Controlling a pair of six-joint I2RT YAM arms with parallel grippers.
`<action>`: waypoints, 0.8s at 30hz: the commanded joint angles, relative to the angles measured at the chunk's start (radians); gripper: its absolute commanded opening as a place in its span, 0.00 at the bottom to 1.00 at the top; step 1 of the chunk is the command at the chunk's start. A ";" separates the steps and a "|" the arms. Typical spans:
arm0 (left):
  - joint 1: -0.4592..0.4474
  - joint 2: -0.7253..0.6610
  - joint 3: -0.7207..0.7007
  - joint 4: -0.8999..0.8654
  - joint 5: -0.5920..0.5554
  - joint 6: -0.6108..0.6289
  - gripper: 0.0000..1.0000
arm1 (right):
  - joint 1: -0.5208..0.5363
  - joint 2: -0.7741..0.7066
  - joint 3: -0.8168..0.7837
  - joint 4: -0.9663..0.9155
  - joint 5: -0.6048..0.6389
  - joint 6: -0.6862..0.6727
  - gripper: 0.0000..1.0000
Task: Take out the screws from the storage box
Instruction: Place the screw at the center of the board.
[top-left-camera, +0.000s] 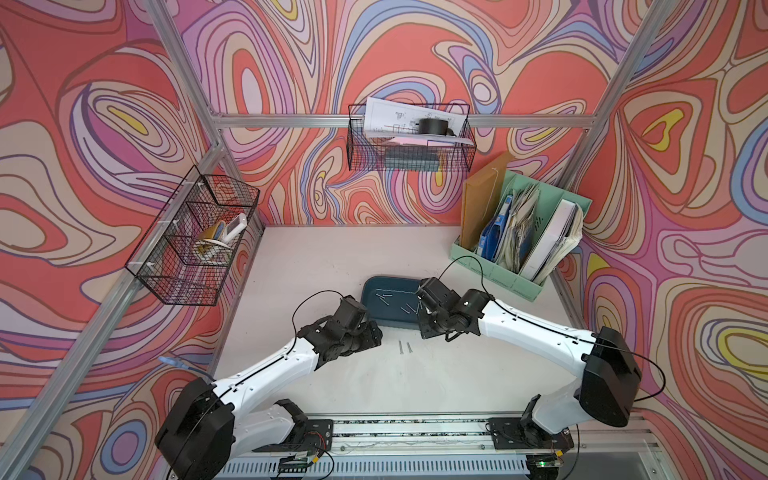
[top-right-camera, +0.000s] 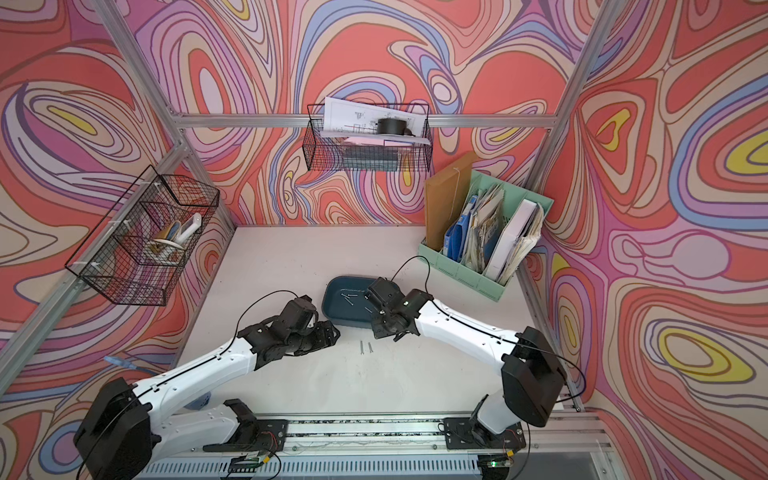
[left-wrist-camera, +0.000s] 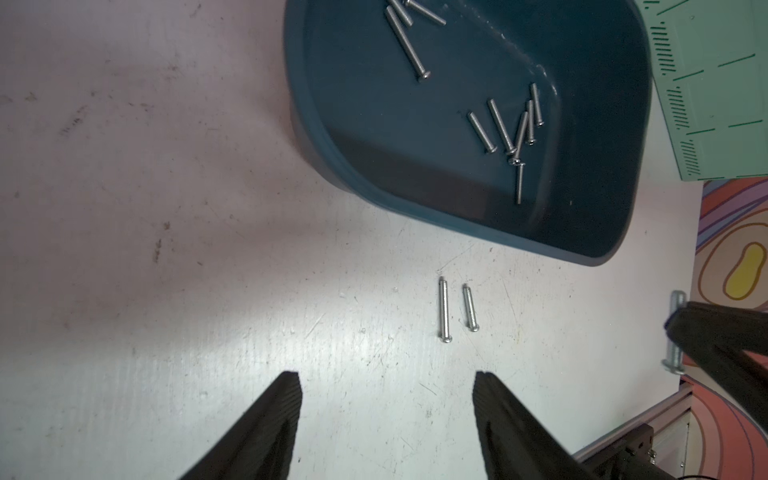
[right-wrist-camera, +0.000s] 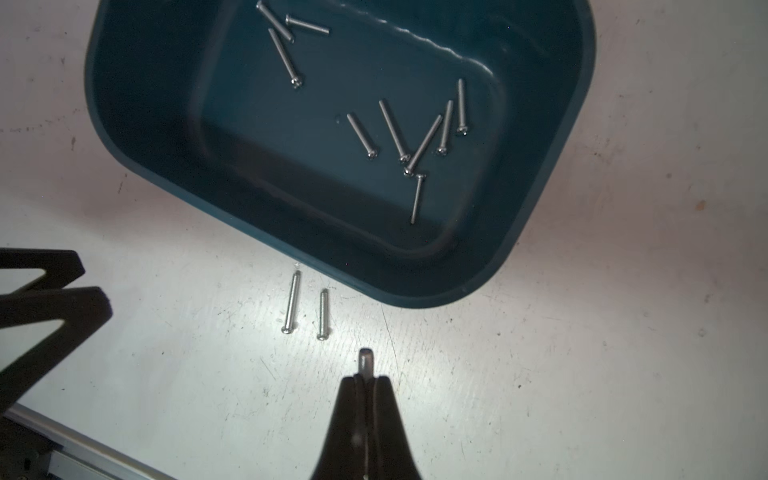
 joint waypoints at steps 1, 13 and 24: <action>-0.010 -0.029 -0.014 -0.007 0.004 -0.015 0.71 | 0.018 -0.014 -0.034 0.036 -0.011 0.034 0.00; -0.018 -0.016 -0.050 0.047 0.016 -0.032 0.71 | 0.065 0.084 -0.130 0.170 -0.015 0.071 0.00; -0.019 -0.008 -0.067 0.057 0.008 -0.041 0.71 | 0.074 0.213 -0.151 0.268 -0.024 0.066 0.00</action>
